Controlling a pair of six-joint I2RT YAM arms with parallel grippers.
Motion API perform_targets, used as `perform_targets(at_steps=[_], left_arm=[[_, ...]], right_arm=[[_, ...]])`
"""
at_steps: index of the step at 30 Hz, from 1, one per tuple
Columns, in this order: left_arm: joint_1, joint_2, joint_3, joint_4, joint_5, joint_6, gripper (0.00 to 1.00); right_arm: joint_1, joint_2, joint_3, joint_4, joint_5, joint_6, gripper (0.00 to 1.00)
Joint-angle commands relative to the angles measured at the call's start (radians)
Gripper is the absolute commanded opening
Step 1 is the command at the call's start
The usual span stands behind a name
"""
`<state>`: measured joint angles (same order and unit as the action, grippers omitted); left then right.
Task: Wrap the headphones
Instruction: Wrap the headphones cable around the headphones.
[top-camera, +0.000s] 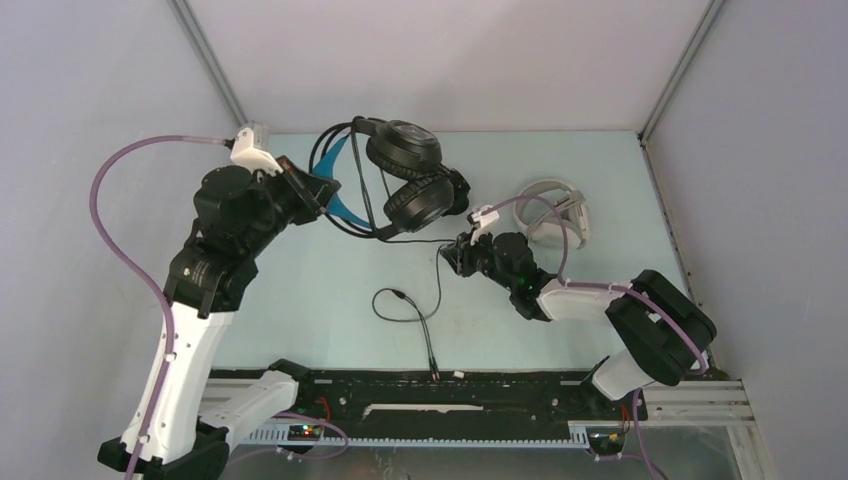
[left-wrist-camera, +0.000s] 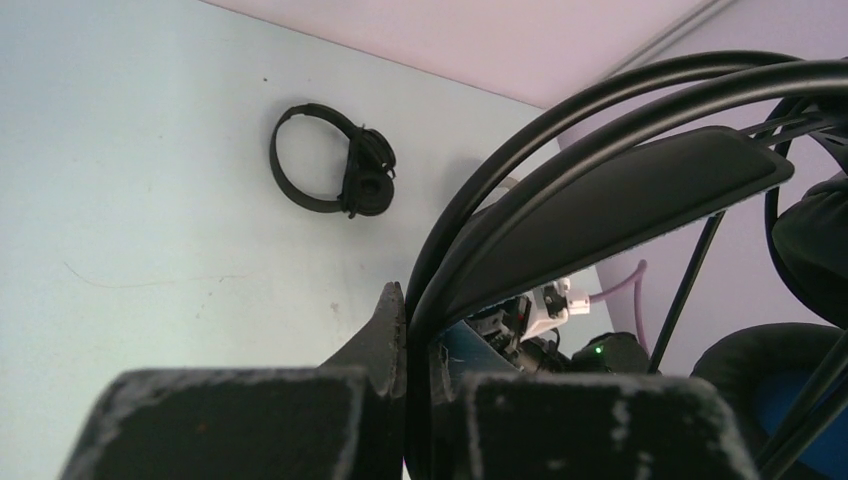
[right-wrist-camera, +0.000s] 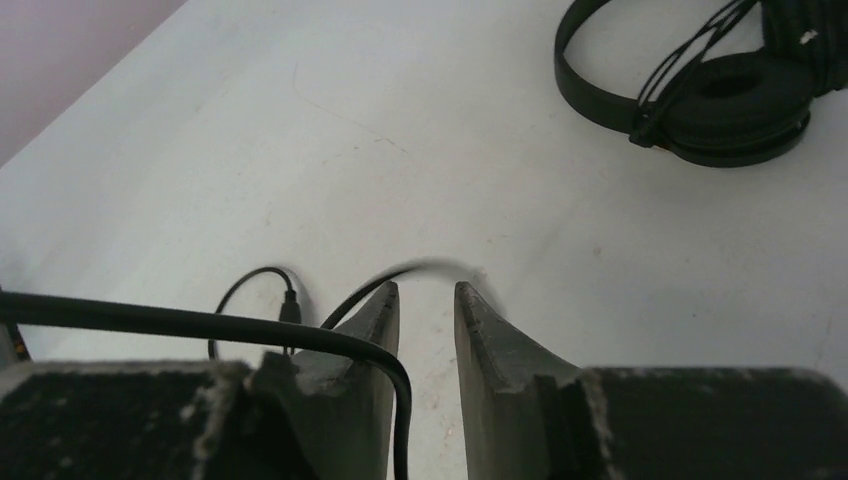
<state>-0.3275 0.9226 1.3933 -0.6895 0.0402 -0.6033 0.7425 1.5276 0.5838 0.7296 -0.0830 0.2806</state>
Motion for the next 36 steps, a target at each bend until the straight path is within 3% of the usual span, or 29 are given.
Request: perform_targets(at_steps=[1, 13, 21, 36], left_arm=[[0.007, -0.019, 0.11, 0.118, 0.086, -0.088, 0.0], [0.044, -0.031, 0.114, 0.094, 0.107, -0.047, 0.0], [0.047, -0.05, 0.018, 0.097, 0.316, 0.066, 0.0], [0.047, -0.13, -0.166, 0.1, 0.495, 0.447, 0.0]], right_arm=[[-0.018, -0.047, -0.012, -0.056, 0.068, 0.022, 0.26], [-0.085, -0.191, -0.051, -0.15, 0.053, -0.005, 0.0], [-0.171, -0.314, -0.056, -0.218, -0.056, 0.001, 0.0], [-0.27, -0.446, 0.018, -0.382, -0.217, 0.073, 0.0]])
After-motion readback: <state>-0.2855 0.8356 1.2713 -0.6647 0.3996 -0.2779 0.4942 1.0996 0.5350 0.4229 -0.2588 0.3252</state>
